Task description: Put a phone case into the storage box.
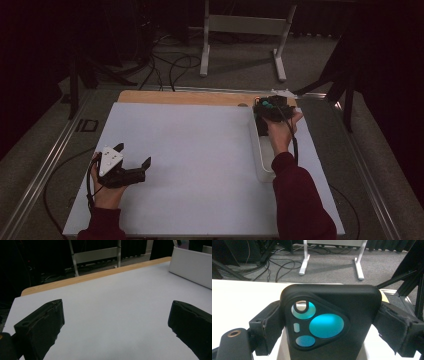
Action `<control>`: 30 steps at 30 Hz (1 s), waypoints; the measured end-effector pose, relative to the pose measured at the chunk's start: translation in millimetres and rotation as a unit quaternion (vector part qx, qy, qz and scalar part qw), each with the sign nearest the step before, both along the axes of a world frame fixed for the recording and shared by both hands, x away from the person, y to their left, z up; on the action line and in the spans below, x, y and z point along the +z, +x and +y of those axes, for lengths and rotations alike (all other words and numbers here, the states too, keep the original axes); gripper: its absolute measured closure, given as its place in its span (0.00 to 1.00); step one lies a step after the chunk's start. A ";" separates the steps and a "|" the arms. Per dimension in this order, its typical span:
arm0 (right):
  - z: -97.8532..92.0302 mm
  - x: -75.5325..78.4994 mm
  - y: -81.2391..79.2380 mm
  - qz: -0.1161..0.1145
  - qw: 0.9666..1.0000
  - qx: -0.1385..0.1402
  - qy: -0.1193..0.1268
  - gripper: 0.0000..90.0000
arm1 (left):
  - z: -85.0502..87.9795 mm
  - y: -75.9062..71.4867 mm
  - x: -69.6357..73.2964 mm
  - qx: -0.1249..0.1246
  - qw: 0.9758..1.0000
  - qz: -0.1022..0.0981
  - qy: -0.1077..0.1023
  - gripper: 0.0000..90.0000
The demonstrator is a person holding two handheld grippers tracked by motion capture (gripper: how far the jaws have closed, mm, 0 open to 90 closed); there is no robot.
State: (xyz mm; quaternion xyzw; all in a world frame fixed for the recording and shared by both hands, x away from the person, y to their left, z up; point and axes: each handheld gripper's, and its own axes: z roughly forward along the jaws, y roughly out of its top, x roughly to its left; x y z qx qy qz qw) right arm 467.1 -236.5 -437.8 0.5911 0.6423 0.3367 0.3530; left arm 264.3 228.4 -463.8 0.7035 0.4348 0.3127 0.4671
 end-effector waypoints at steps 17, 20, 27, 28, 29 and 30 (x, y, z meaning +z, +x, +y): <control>-4.3 8.9 2.0 -0.023 0.999 0.008 0.024 0.08 | 1.0 -0.8 0.0 0.002 1.000 0.005 -0.004 0.02; -5.4 10.6 -3.6 -0.024 0.999 0.013 0.028 0.08 | 0.1 -0.6 -0.4 -0.001 1.000 0.006 -0.002 0.02; -4.5 11.3 -25.6 -0.021 0.998 0.048 0.027 0.08 | -0.1 -0.5 -0.3 -0.010 1.000 0.010 -0.004 0.00; -4.5 11.3 -29.9 -0.019 0.998 0.056 0.030 0.09 | -0.1 -0.7 -0.2 -0.010 1.000 0.010 -0.004 0.00; -4.6 11.1 -34.3 -0.019 0.997 0.062 0.035 0.09 | -0.1 -0.8 -0.3 -0.010 1.000 0.009 -0.004 0.00; -4.6 10.9 -39.2 -0.018 0.997 0.069 0.035 0.09 | -0.2 -0.8 -0.4 -0.010 1.000 0.009 -0.004 0.00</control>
